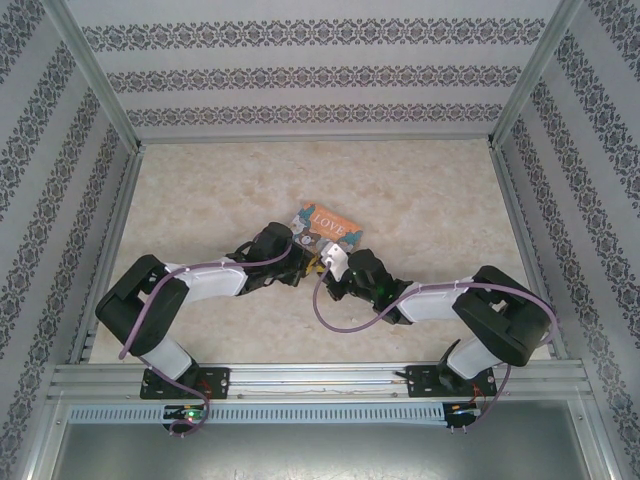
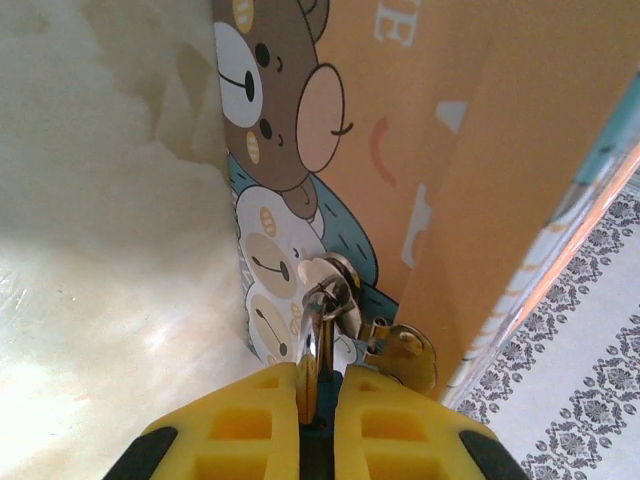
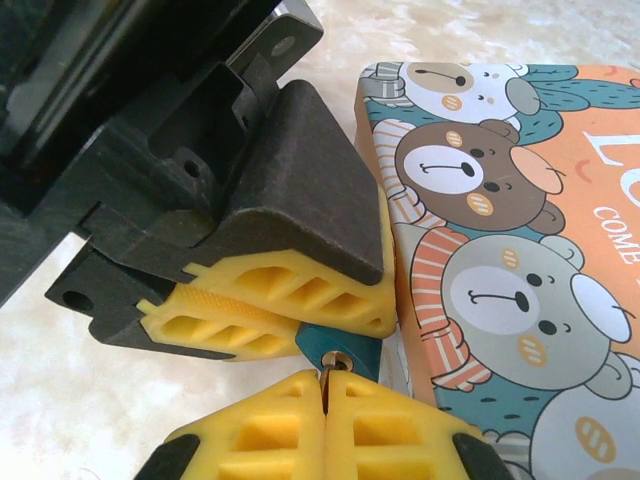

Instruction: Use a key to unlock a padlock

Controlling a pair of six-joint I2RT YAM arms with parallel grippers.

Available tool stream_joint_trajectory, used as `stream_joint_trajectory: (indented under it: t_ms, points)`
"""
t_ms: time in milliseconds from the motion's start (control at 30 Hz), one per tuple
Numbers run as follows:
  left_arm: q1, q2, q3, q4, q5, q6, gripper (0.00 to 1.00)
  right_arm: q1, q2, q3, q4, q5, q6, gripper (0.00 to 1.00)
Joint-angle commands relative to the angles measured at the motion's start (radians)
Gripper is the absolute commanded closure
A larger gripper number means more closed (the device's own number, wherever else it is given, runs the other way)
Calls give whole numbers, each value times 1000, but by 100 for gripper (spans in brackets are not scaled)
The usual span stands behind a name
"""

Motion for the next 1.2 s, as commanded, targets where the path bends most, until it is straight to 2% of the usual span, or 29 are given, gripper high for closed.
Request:
stream_joint_trajectory:
  t_ms: [0, 133, 300, 467, 567, 767, 933, 1033, 1167]
  points:
    - [-32, 8, -4, 74, 32, -6, 100, 12, 18, -15, 105, 0, 56, 100]
    - [-33, 7, -10, 61, 12, 4, 100, 12, 30, -29, 124, 1, 66, 100]
    - [-31, -12, 2, -27, -18, 67, 80, 12, 46, -53, 154, 4, 107, 100]
    - [-25, -20, -34, -31, -46, 83, 72, 12, 54, -91, 199, 10, 153, 100]
    - [-24, -37, -43, -32, -61, 125, 64, 12, 48, -109, 231, 22, 185, 100]
    - [-22, -142, 6, -195, -158, 283, 51, 9, 10, -185, 253, 39, 253, 100]
    - [-22, -257, 135, -439, -292, 548, 44, -19, -54, -234, 256, 41, 346, 100]
    - [-24, -319, 160, -496, -367, 651, 40, -57, -94, -260, 254, 4, 423, 100]
    - [-24, -399, 152, -514, -450, 722, 38, -118, -130, -281, 245, -101, 562, 100]
